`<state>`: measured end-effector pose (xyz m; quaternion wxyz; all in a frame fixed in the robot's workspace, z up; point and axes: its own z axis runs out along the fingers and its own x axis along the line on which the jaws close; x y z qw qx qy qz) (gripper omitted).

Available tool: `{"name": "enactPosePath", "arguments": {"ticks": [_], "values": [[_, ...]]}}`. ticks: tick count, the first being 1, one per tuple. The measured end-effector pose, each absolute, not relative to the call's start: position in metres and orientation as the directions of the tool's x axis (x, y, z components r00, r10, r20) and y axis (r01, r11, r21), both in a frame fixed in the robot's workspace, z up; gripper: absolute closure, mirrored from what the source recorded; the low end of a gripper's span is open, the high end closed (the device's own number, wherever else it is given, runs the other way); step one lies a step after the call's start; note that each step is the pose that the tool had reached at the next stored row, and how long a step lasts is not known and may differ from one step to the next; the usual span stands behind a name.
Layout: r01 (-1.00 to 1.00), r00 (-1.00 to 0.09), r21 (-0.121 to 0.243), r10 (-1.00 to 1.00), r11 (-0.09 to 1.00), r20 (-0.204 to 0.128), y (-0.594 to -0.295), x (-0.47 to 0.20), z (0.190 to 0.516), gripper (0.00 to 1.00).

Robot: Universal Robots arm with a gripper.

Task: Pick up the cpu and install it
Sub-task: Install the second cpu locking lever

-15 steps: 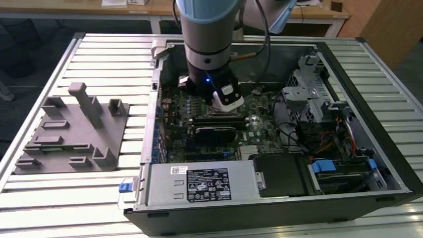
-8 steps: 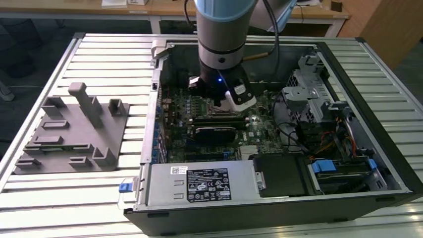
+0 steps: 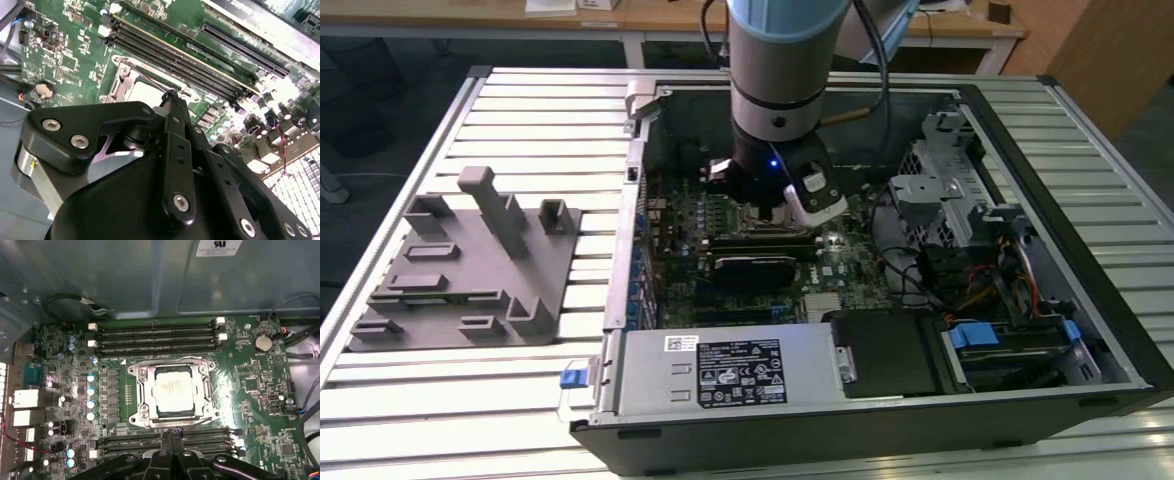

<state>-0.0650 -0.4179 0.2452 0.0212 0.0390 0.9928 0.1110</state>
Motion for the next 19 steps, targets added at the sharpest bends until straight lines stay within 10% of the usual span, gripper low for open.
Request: {"name": "enactPosePath", "arguments": {"ticks": [19], "values": [[0.075,-0.996,0.227,0.082,0.971,-0.023,-0.419,-0.079,0.219,0.89]]}}
